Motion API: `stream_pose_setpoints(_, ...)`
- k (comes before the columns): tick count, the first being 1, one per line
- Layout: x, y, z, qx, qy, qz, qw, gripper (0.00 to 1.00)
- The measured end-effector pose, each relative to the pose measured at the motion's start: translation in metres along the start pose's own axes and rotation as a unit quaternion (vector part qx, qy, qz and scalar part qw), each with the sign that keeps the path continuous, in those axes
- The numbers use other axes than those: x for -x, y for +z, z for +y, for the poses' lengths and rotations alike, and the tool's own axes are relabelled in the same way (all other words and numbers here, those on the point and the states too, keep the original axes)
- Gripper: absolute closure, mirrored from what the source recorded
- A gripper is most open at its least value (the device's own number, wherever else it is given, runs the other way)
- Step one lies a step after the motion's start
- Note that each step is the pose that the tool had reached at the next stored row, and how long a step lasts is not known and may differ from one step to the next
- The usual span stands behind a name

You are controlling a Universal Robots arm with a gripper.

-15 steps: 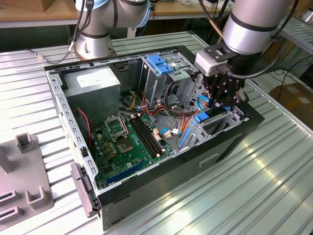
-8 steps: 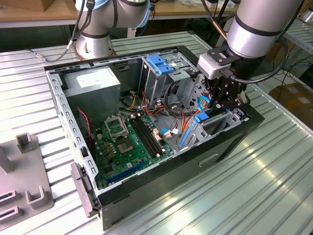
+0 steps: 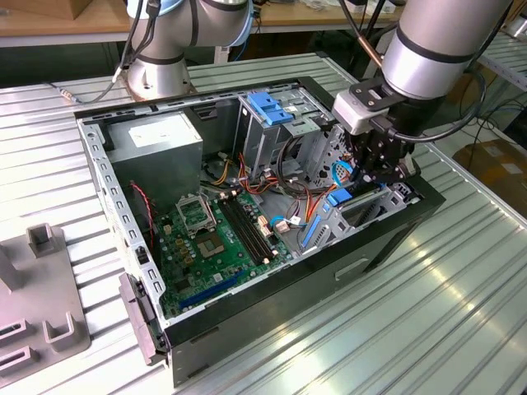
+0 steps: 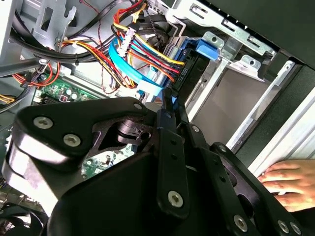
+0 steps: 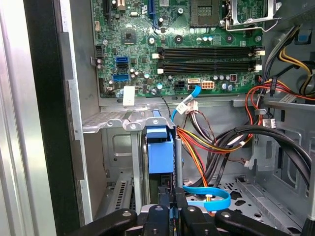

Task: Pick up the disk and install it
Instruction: 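Insert the second disk wire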

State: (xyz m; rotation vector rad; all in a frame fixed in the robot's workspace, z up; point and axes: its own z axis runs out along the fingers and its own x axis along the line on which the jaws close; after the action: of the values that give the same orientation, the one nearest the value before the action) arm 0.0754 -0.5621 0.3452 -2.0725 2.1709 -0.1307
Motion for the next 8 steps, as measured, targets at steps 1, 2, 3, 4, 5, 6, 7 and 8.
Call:
stream_pose_setpoints(1, 0.0000, 0.0000, 0.0000, 0.0000, 0.000, 0.0001, 1.00000, 0.84)
stream_pose_setpoints(2, 0.0000, 0.0002, 0.0000, 0.0000, 0.000, 0.0001, 1.00000, 0.84)
stream_pose_setpoints(3, 0.0000, 0.0005, 0.0001, 0.0000, 0.000, -0.0001, 1.00000, 0.84)
stream_pose_setpoints(4, 0.0000, 0.0007, 0.0001, 0.0000, 0.000, 0.0000, 1.00000, 0.84)
stream_pose_setpoints(5, 0.0000, 0.0008, 0.0001, 0.0000, 0.000, 0.0000, 1.00000, 0.84)
stream_pose_setpoints(6, -0.0001, 0.0010, 0.0002, 0.0000, 0.000, -0.0001, 1.00000, 0.84)
stream_pose_setpoints(7, -0.0001, 0.0011, 0.0002, 0.0000, 0.000, -0.0002, 1.00000, 0.84)
stream_pose_setpoints(8, 0.0000, 0.0011, 0.0002, 0.0000, 0.000, -0.0003, 1.00000, 0.84)
